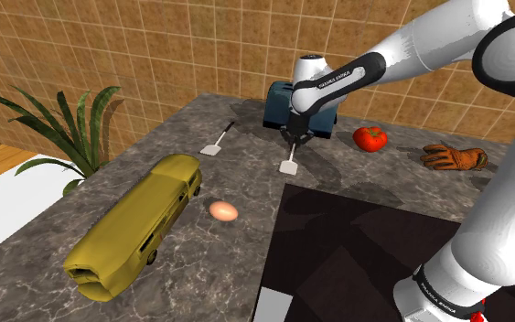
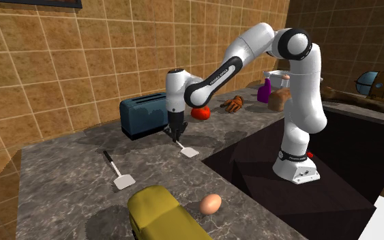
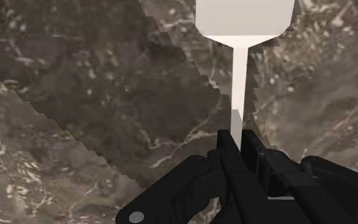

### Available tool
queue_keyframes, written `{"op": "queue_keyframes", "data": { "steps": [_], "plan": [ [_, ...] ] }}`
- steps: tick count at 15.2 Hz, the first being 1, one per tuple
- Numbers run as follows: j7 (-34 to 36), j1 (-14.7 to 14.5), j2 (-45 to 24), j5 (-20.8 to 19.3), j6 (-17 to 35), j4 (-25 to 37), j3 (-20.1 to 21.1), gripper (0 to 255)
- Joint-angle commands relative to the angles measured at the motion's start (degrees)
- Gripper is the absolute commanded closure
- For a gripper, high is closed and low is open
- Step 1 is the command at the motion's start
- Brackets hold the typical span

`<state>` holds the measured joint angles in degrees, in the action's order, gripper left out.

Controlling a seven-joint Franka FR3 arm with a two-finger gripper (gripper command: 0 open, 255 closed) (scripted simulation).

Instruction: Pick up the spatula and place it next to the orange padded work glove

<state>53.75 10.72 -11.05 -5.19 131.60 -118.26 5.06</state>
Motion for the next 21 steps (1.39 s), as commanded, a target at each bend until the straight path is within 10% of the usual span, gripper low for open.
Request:
{"op": "queue_keyframes", "data": {
  "steps": [1, 21],
  "plan": [
    [-0.2, 0.0, 0.6, 0.2, -1.3, 0.6, 0.0, 255],
    [-1.6, 0.1, 6.6, 1.5, -15.5, 9.0, 0.3, 255]
  ]
}}
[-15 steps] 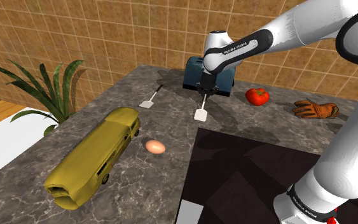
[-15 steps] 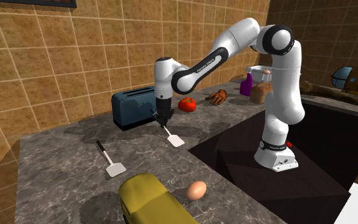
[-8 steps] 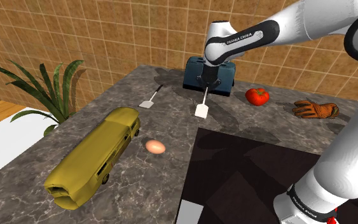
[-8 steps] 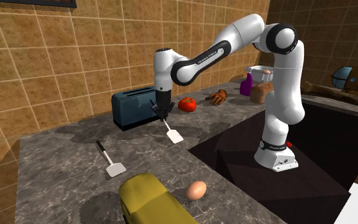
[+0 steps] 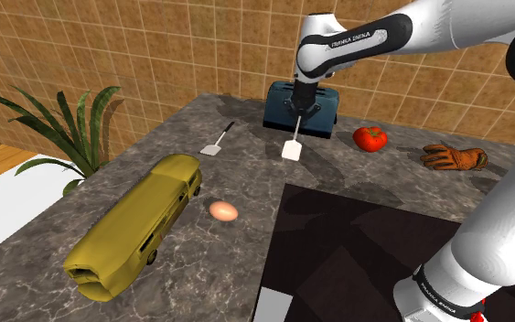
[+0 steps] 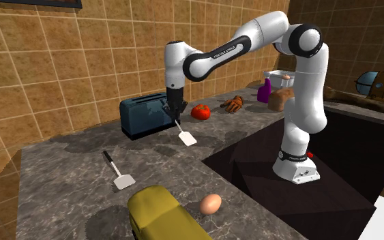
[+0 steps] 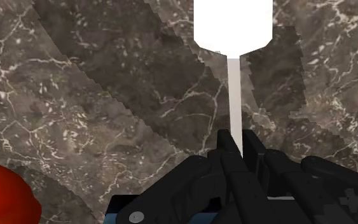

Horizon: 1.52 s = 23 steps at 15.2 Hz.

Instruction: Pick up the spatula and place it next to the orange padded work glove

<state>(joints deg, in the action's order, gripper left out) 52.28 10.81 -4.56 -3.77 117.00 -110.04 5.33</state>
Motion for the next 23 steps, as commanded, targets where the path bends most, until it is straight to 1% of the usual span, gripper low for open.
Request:
{"op": "queue_keyframes", "data": {
  "steps": [1, 6, 7, 15, 23],
  "plan": [
    [-0.2, 0.0, 0.3, 0.1, -1.7, 1.3, 0.0, 255],
    [-0.4, 0.0, 1.1, 0.3, -5.4, 4.3, 0.0, 255],
    [-0.4, 0.0, 1.1, 0.3, -5.4, 4.4, 0.0, 255],
    [-10.1, 4.7, 10.9, 1.1, -3.0, -7.4, -4.8, 255],
    [-20.3, 9.3, 17.7, 0.2, -2.1, -14.7, -10.9, 255]
  ]
}}
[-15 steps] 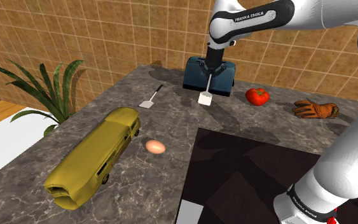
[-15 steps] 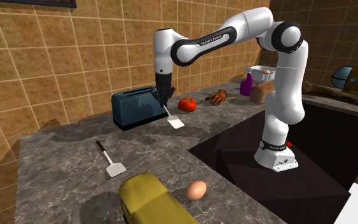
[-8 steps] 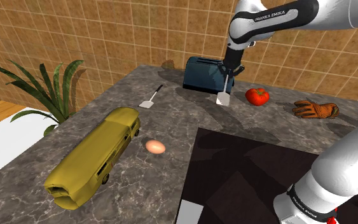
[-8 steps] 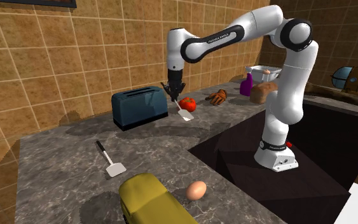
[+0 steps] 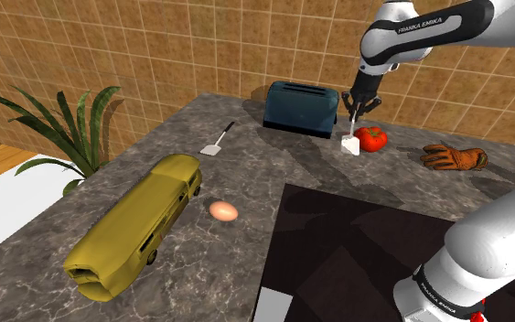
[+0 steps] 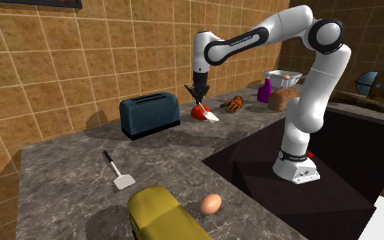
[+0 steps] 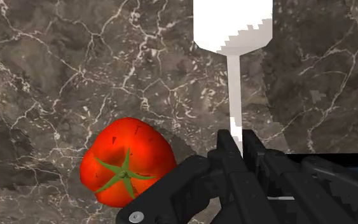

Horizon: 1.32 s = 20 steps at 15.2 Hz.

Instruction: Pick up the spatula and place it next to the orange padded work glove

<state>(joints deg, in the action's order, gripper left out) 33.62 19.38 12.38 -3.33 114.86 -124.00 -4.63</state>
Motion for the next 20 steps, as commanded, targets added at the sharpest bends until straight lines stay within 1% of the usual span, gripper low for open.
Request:
{"op": "queue_keyframes", "data": {
  "steps": [1, 8, 15, 20],
  "plan": [
    [-2.9, 1.3, 1.4, -0.4, 0.1, -1.4, -1.8, 255],
    [-12.4, 5.4, 4.3, -2.0, 0.3, -4.0, -8.0, 255],
    [-22.7, 9.4, 4.2, -3.3, 0.4, -3.3, -15.0, 255],
    [-22.8, 9.5, 3.2, -3.3, 4.3, -6.3, -15.4, 255]
  ]
}}
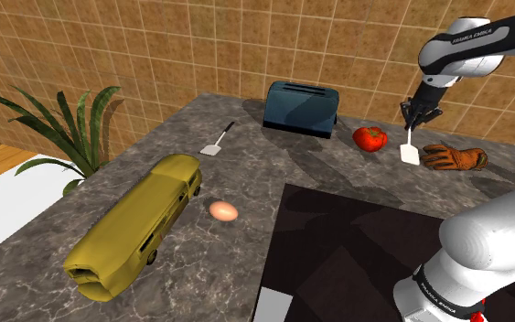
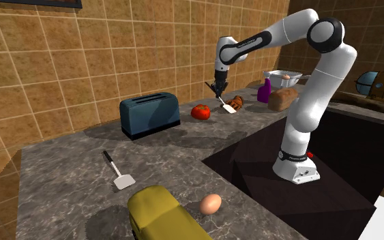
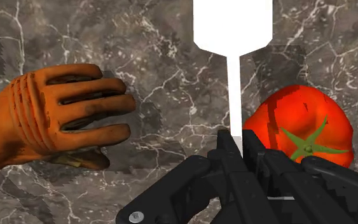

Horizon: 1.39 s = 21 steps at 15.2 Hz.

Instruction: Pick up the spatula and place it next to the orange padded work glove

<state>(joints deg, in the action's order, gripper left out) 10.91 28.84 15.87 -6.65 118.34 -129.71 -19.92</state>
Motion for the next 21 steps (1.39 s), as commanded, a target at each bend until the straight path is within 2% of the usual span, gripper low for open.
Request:
{"op": "queue_keyframes", "data": {
  "steps": [1, 21],
  "plan": [
    [-0.1, 0.0, -0.5, 0.1, 1.6, -1.1, -0.2, 255],
    [-1.8, -0.3, -8.4, 2.1, 18.1, -9.9, -1.8, 255]
  ]
}}
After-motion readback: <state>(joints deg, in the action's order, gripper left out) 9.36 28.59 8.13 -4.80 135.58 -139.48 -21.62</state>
